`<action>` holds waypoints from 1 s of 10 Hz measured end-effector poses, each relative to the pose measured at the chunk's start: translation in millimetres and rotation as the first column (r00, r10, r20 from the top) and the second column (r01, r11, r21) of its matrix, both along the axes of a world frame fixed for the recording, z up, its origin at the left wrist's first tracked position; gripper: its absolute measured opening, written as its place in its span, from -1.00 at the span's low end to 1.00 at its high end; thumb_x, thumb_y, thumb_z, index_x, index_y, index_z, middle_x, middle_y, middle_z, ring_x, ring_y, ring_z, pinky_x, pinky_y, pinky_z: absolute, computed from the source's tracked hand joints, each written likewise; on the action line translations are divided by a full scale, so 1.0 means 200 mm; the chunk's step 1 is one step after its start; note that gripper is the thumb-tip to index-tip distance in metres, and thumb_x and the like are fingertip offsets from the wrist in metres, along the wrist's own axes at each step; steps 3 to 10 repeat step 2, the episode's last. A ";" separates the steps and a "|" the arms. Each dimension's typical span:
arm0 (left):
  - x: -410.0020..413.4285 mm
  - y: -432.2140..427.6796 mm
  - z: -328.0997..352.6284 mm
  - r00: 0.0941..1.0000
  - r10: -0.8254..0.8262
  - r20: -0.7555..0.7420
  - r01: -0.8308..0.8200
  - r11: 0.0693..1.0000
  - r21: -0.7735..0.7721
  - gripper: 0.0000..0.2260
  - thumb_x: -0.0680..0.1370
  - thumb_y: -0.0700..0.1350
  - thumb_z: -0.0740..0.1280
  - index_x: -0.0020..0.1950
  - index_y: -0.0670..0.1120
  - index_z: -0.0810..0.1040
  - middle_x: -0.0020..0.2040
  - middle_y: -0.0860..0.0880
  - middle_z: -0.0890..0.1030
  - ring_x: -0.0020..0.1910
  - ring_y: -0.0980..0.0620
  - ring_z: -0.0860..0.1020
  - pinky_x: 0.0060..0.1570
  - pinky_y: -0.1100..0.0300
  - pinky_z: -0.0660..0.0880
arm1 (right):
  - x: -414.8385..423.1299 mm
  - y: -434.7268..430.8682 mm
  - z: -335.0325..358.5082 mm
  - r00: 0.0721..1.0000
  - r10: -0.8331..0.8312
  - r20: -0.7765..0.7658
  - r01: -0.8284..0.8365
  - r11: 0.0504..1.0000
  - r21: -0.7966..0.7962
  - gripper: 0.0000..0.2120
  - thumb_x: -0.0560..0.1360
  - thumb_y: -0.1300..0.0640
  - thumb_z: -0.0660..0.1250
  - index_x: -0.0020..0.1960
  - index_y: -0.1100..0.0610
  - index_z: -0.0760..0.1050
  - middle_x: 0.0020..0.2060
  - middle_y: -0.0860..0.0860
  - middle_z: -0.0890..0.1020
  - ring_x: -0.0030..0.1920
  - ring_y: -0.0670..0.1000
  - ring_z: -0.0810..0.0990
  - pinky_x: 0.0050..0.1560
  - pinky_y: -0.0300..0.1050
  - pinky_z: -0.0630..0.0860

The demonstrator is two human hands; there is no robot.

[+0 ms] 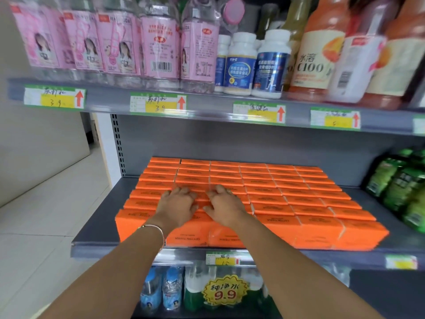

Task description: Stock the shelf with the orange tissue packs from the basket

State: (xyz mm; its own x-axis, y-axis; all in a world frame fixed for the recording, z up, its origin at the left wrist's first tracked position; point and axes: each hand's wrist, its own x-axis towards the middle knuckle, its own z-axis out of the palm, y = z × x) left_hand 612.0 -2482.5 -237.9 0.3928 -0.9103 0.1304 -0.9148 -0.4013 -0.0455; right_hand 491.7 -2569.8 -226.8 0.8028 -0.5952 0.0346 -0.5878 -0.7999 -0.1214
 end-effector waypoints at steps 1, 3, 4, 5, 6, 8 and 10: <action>-0.09 0.05 0.03 1.000 -0.002 -0.025 0.003 0.999 0.044 -0.68 0.59 0.06 0.14 0.34 0.07 0.39 0.36 0.00 0.41 0.38 -0.09 0.33 0.30 0.00 0.24 | -0.14 0.01 0.02 0.998 0.043 -0.036 -0.042 0.999 0.033 -0.53 0.58 -0.04 0.19 0.45 0.07 0.30 0.41 0.12 0.32 0.39 0.16 0.32 0.33 0.02 0.35; -0.18 0.09 0.09 0.997 -0.047 -0.054 0.047 0.999 0.014 -0.68 0.59 0.05 0.17 0.34 0.10 0.41 0.33 0.01 0.44 0.36 -0.07 0.36 0.31 0.00 0.23 | -0.27 0.02 0.04 0.997 0.070 0.027 -0.073 0.991 0.113 -0.58 0.58 -0.01 0.21 0.43 -0.02 0.34 0.38 0.10 0.40 0.36 0.13 0.39 0.32 -0.01 0.38; -0.18 0.09 0.09 0.997 -0.047 -0.054 0.047 0.999 0.014 -0.68 0.59 0.05 0.17 0.34 0.10 0.41 0.33 0.01 0.44 0.36 -0.07 0.36 0.31 0.00 0.23 | -0.27 0.02 0.04 0.997 0.070 0.027 -0.073 0.991 0.113 -0.58 0.58 -0.01 0.21 0.43 -0.02 0.34 0.38 0.10 0.40 0.36 0.13 0.39 0.32 -0.01 0.38; -0.18 0.09 0.09 0.997 -0.047 -0.054 0.047 0.999 0.014 -0.68 0.59 0.05 0.17 0.34 0.10 0.41 0.33 0.01 0.44 0.36 -0.07 0.36 0.31 0.00 0.23 | -0.27 0.02 0.04 0.997 0.070 0.027 -0.073 0.991 0.113 -0.58 0.58 -0.01 0.21 0.43 -0.02 0.34 0.38 0.10 0.40 0.36 0.13 0.39 0.32 -0.01 0.38; -0.18 0.09 0.09 0.997 -0.047 -0.054 0.047 0.999 0.014 -0.68 0.59 0.05 0.17 0.34 0.10 0.41 0.33 0.01 0.44 0.36 -0.07 0.36 0.31 0.00 0.23 | -0.27 0.02 0.04 0.997 0.070 0.027 -0.073 0.991 0.113 -0.58 0.58 -0.01 0.21 0.43 -0.02 0.34 0.38 0.10 0.40 0.36 0.13 0.39 0.32 -0.01 0.38; -0.18 0.09 0.09 0.997 -0.047 -0.054 0.047 0.999 0.014 -0.68 0.59 0.05 0.17 0.34 0.10 0.41 0.33 0.01 0.44 0.36 -0.07 0.36 0.31 0.00 0.23 | -0.27 0.02 0.04 0.997 0.070 0.027 -0.073 0.991 0.113 -0.58 0.58 -0.01 0.21 0.43 -0.02 0.34 0.38 0.10 0.40 0.36 0.13 0.39 0.32 -0.01 0.38; -0.18 0.09 0.09 0.997 -0.047 -0.054 0.047 0.999 0.014 -0.68 0.59 0.05 0.17 0.34 0.10 0.41 0.33 0.01 0.44 0.36 -0.07 0.36 0.31 0.00 0.23 | -0.27 0.02 0.04 0.997 0.070 0.027 -0.073 0.991 0.113 -0.58 0.58 -0.01 0.21 0.43 -0.02 0.34 0.38 0.10 0.40 0.36 0.13 0.39 0.32 -0.01 0.38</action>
